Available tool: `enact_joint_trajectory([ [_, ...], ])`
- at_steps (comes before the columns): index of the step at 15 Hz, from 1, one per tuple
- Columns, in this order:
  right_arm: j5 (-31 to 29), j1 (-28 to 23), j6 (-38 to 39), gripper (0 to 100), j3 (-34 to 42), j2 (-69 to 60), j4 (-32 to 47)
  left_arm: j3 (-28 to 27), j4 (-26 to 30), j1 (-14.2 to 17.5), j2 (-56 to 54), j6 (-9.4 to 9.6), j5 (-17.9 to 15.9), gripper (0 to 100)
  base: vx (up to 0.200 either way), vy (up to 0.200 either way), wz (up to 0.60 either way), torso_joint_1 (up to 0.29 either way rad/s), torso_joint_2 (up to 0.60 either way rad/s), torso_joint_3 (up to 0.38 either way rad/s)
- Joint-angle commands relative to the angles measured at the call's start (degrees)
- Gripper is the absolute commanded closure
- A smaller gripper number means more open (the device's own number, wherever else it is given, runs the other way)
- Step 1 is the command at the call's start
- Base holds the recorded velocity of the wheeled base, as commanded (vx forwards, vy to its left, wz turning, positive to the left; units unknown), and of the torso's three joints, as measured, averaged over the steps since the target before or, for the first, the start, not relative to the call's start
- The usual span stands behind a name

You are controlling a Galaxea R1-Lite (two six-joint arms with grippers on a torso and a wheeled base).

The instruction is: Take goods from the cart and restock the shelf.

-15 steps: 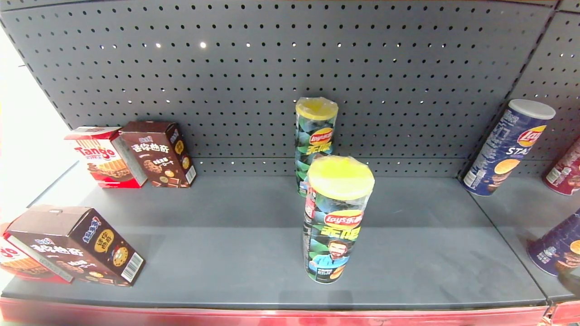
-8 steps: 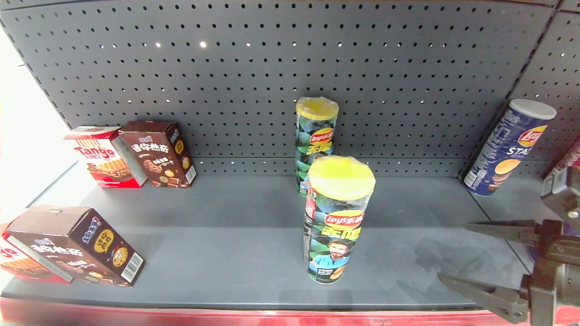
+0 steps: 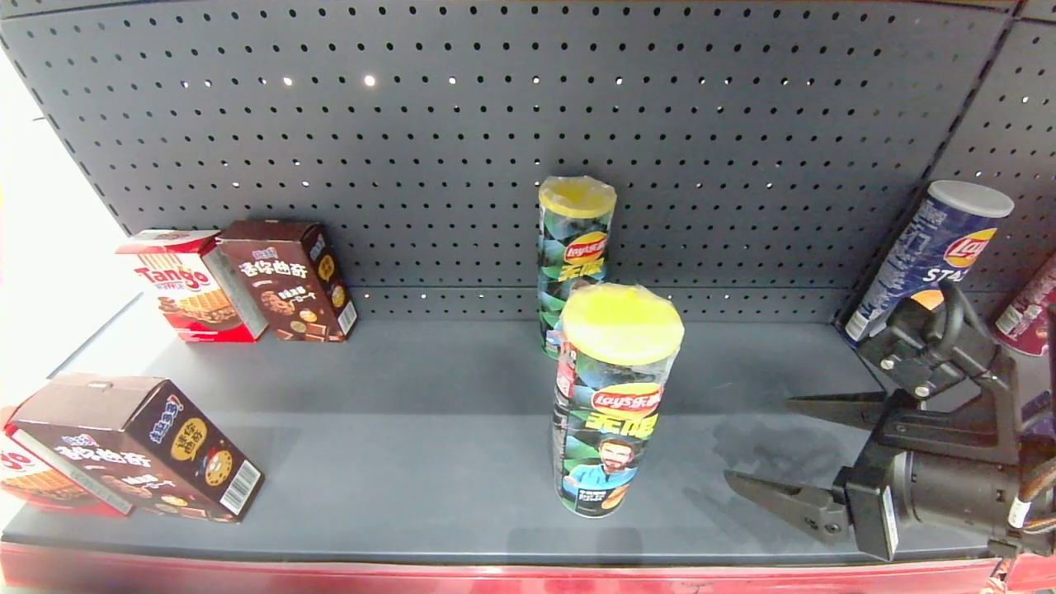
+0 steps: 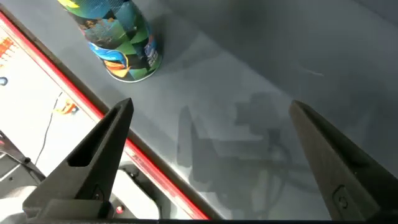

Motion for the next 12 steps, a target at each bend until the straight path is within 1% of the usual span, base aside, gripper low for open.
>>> enact_joint_trajectory([
  [1,-0.3,0.34,0.01,0,-0.9,2.71,-0.12,0.01,0.02,0.0,0.16,-0.11,0.08,0,0.0,0.0,0.0,0.0,0.0,0.0],
  [4,-0.38,0.34,0.01,0,-2.31,5.17,-1.44,0.01,0.02,0.0,0.16,-0.03,-0.01,0,0.0,0.0,0.0,0.0,0.0,0.0],
  [9,-0.47,0.6,-0.08,0,-7.23,10.1,-1.61,-0.08,0.02,0.0,0.16,-0.03,-0.01,0,0.0,0.0,0.0,0.0,0.0,0.0],
  [12,-0.47,1.22,-0.08,0,-8.81,11.59,-1.61,-0.08,0.02,0.0,0.16,-0.11,-0.01,0,0.0,0.0,0.0,0.0,0.0,0.0],
])
